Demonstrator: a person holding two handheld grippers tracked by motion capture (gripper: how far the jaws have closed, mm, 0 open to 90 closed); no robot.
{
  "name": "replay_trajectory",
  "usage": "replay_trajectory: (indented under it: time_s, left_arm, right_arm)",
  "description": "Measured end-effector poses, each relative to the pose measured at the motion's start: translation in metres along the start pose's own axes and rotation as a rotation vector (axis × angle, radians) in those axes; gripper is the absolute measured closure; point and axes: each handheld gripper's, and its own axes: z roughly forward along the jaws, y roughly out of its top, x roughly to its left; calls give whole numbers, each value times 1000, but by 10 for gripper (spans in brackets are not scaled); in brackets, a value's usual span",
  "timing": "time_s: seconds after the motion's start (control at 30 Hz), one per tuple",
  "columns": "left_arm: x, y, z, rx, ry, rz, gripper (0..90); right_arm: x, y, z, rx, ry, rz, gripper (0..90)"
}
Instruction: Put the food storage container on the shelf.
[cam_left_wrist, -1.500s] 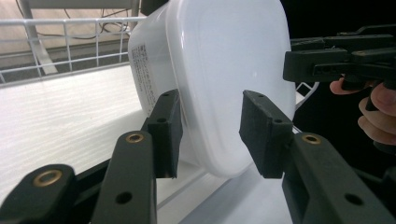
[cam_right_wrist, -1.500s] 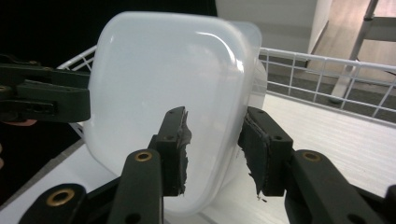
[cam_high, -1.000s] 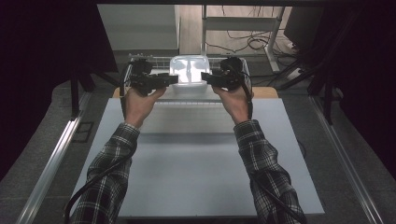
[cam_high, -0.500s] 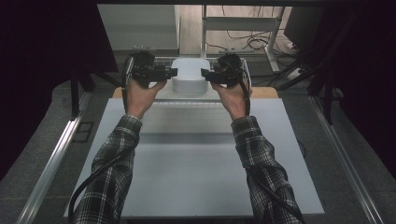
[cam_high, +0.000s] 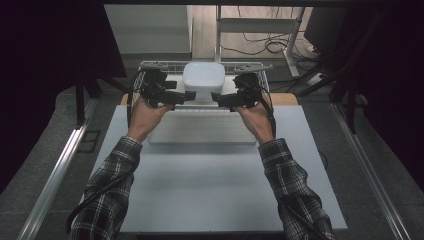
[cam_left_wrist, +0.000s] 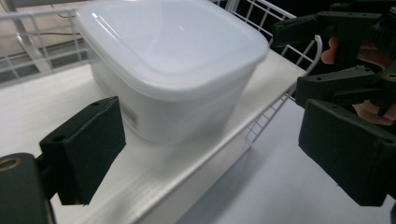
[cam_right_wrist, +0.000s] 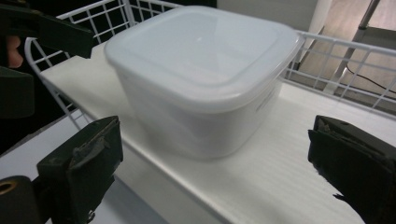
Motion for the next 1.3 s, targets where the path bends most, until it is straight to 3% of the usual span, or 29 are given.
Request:
replay_trajectory:
  time_s: [0.1,0.33,0.6,0.8,0.9,1.3]
  left_arm:
    - [-6,-9,0,9,-17,23,55]
    - [-16,-30,-4,16,-5,98,39]
    - [-25,-52,-11,8,-14,136,31]
    - [-29,-68,-13,19,-26,137,39]
    - [-31,-77,-15,8,-13,140,46]
    - [-41,-112,-11,-6,-31,142,24]
  right_arm:
    - [3,-7,-4,-3,22,-4,19]
    - [7,-23,-16,-5,49,-18,19]
    - [16,-38,-23,0,77,-45,19]
    - [23,-49,-26,9,86,-78,19]
    - [26,-55,-29,11,93,-93,19]
    - [34,-83,-34,9,115,-107,19]
